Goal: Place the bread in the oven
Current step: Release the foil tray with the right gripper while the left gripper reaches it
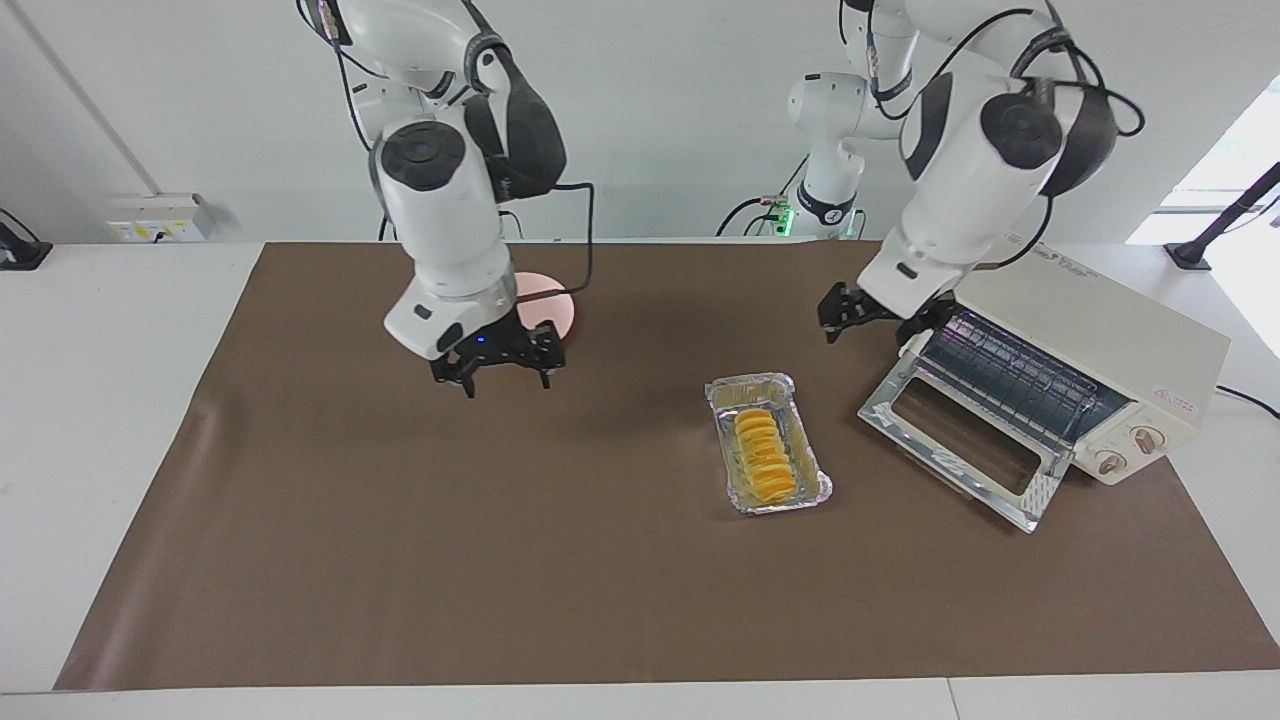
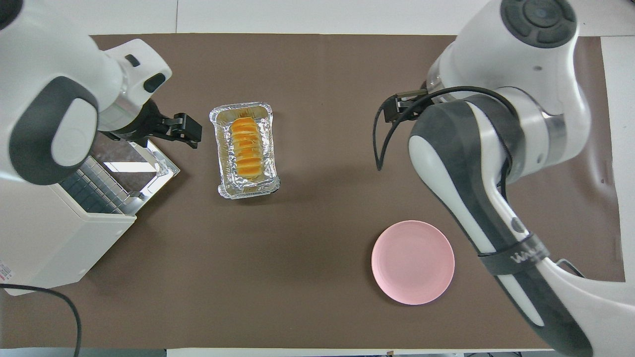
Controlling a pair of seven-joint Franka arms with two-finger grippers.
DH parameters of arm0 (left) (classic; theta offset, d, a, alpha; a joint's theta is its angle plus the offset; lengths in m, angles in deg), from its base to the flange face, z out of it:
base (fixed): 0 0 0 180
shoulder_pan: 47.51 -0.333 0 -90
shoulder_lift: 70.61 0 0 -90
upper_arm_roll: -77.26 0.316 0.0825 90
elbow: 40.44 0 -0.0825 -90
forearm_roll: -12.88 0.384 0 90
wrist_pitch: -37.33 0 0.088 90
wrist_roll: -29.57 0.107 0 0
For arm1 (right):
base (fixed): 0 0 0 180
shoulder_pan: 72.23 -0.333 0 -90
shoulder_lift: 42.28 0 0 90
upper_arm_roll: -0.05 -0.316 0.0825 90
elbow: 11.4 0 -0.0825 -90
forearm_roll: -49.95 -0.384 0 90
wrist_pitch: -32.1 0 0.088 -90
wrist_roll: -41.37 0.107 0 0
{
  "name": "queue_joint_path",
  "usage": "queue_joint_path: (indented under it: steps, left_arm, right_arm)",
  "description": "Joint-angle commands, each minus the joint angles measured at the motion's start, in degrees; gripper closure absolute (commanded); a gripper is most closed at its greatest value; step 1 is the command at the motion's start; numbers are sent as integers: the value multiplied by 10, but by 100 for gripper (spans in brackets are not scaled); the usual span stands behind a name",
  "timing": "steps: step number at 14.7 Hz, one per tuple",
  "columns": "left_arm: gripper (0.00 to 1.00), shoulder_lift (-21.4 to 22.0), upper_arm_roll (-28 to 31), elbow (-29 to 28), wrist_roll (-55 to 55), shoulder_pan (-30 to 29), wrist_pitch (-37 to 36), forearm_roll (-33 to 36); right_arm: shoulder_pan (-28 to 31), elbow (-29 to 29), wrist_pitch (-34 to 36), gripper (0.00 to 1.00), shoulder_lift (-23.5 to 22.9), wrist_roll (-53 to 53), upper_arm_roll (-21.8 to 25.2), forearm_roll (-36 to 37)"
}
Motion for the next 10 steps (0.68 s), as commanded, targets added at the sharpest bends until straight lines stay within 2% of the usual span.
queue_joint_path:
  steps: [1, 4, 7, 10]
  left_arm:
    - [0, -71, 9, 43, -44, 36, 64, -2]
    - [0, -94, 9, -18, -56, 63, 144, 0]
    - [0, -144, 10, -20, -86, 87, 193, 1]
    - [0, -153, 10, -41, -122, 98, 213, 1]
  right_arm:
    - [46, 117, -3, 0, 102, -40, -10, 14]
    - [84, 156, 13, 0, 155, -42, -9, 17]
    - [115, 151, 52, 0, 180, -57, -9, 18]
    - [136, 157, 60, 0, 186, -92, -9, 19]
